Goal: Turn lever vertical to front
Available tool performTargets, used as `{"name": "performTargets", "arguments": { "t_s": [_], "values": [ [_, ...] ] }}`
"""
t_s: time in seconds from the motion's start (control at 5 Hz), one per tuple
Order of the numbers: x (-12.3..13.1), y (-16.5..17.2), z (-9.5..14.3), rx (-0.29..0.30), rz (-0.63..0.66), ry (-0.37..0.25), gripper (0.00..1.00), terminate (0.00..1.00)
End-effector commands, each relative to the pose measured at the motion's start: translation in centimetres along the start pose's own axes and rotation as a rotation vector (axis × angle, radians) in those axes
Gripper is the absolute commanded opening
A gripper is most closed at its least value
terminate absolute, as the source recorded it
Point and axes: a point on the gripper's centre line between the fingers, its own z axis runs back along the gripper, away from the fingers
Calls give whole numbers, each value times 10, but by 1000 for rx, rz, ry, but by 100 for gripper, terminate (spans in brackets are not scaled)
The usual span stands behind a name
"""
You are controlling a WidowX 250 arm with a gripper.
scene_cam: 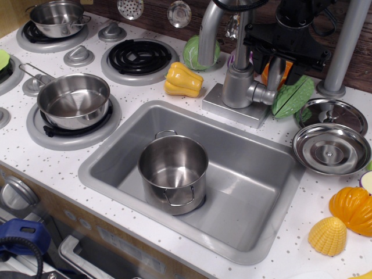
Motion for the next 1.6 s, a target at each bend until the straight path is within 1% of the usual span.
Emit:
{"name": "performTargets", "arguments": {
  "t_s": [0.0, 0.4, 0.6, 0.8, 1.0, 1.4],
  "values": [
    [9, -4, 22, 12, 42, -35, 0, 0],
    [-27, -30, 39, 2, 127, 59, 0, 0],
    [-39, -29, 39, -54, 147, 131, 0, 0],
    [-51, -31, 33, -98, 169, 164, 0, 0],
    [-60, -30, 22, -145, 178, 189, 0, 0],
    [-62, -27, -6, -191, 169, 182, 0, 0]
  ]
}}
